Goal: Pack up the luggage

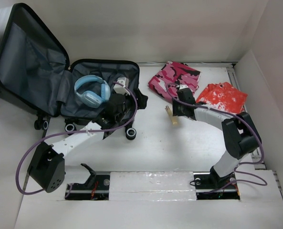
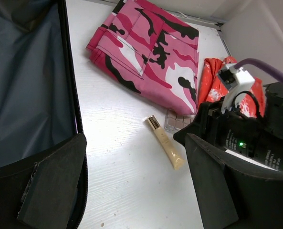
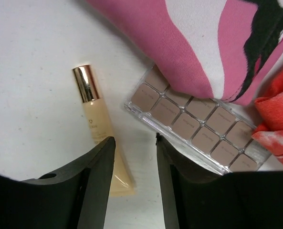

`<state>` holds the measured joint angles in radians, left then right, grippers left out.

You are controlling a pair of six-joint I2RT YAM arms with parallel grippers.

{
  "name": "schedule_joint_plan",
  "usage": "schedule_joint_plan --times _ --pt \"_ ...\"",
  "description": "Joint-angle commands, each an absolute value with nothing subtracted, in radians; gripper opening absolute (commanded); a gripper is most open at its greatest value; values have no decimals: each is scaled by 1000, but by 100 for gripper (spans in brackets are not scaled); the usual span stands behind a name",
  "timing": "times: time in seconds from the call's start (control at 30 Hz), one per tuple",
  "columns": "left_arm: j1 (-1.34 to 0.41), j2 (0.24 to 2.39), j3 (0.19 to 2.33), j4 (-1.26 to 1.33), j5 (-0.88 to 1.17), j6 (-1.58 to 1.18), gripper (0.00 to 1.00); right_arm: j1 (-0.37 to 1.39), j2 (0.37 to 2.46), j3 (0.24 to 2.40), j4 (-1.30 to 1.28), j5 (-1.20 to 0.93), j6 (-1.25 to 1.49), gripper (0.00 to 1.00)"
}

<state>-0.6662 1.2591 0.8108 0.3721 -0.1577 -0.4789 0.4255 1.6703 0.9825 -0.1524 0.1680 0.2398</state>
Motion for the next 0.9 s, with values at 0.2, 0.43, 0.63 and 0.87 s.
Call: schedule_joint_plan --times 0.2,0.43,0.63,0.87 --pt "-666 1197 805 410 -170 -469 80 466 1727 997 -140 167 268 45" --pt "-666 1157 815 390 -215 -469 80 502 1679 948 -98 187 298 48" --pt "-666 1112 815 390 -245 -469 80 560 1601 959 -104 209 308 54" --pt "-657 1080 815 380 -255 -469 80 638 1637 977 -101 255 351 56"
